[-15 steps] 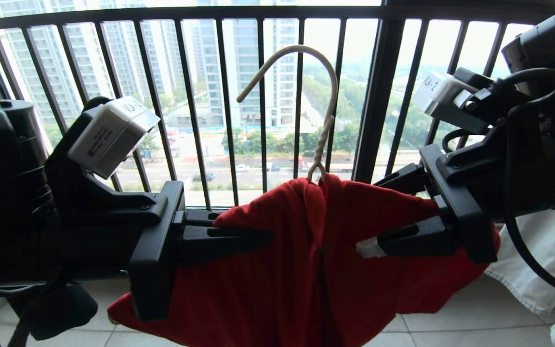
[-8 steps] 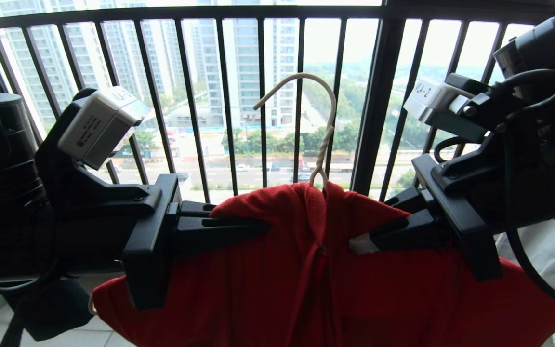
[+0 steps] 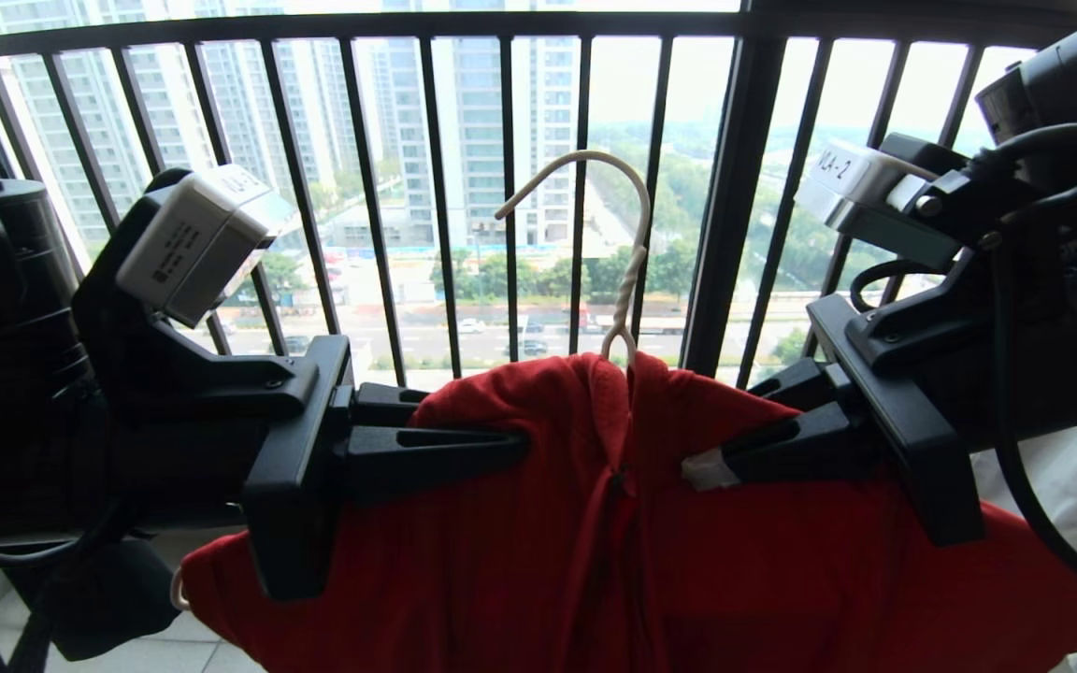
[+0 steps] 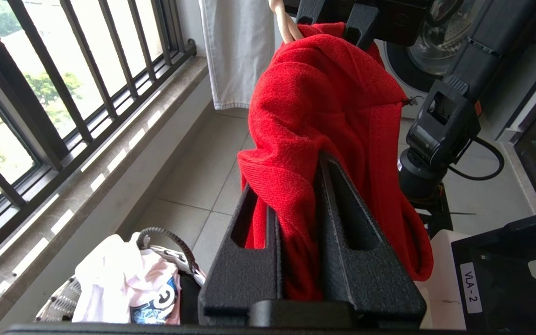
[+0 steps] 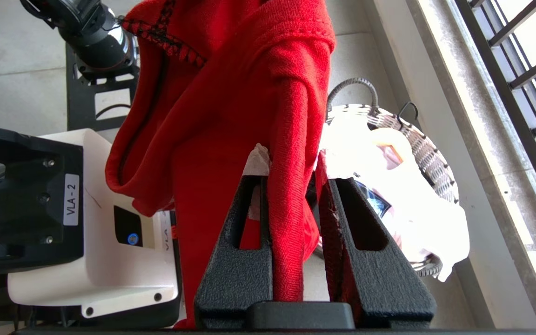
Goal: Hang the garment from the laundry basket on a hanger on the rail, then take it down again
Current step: Hang the clothes rack on the clothesline
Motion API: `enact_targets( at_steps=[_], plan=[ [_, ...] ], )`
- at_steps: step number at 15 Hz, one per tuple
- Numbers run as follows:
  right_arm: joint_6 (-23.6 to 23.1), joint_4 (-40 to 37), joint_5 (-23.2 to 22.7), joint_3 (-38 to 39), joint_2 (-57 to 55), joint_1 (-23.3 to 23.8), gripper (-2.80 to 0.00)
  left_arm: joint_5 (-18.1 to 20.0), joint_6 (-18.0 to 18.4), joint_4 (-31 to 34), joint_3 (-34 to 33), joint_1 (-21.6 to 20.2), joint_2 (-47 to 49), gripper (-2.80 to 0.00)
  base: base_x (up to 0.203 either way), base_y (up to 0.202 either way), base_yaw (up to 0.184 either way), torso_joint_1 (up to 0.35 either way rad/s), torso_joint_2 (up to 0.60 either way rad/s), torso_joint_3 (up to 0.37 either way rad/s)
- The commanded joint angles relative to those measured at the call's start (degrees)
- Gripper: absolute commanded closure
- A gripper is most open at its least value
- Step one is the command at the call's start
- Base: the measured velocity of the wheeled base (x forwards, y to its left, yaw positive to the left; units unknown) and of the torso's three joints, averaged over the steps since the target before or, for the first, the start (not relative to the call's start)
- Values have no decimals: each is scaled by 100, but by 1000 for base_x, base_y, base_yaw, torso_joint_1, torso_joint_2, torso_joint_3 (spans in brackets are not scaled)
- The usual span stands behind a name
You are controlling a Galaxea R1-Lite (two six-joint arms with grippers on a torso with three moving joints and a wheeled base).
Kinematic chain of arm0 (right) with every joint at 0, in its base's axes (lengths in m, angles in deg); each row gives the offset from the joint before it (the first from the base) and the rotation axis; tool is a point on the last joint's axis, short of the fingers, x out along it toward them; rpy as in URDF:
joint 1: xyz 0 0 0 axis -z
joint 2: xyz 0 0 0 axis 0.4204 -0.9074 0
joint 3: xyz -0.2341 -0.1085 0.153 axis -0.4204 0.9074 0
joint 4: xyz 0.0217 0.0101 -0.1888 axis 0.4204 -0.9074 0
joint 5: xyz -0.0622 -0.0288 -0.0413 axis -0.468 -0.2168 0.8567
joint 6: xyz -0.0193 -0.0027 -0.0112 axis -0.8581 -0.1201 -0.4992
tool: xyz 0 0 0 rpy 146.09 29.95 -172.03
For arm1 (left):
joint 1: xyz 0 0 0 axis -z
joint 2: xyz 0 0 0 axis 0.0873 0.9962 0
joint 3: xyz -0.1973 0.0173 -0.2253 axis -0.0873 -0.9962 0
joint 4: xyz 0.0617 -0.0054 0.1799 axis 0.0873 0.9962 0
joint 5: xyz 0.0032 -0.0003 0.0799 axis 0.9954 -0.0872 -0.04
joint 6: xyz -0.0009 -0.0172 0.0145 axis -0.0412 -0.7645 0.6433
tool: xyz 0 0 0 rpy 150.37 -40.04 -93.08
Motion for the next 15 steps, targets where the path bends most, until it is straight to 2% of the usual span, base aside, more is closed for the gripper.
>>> enact_targets(
  at_steps=[1,8,13,15],
  plan=[
    [-19,-26,-14,0,42,6,0,16,24,6,-6,-26,-9,-280,0,0,0,0,0,0],
    [-19,-25,40,14,192,83,0,-13,299,57,-77,-107,-336,-280,0,0,0,0,0,0],
    [-17,-7,23,106,289,85,0,-13,359,47,107,-916,-455,-280,0,0,0,0,0,0],
    [-10,-2,14,114,306,85,0,-19,370,51,154,-976,-431,-280,0,0,0,0,0,0]
  ],
)
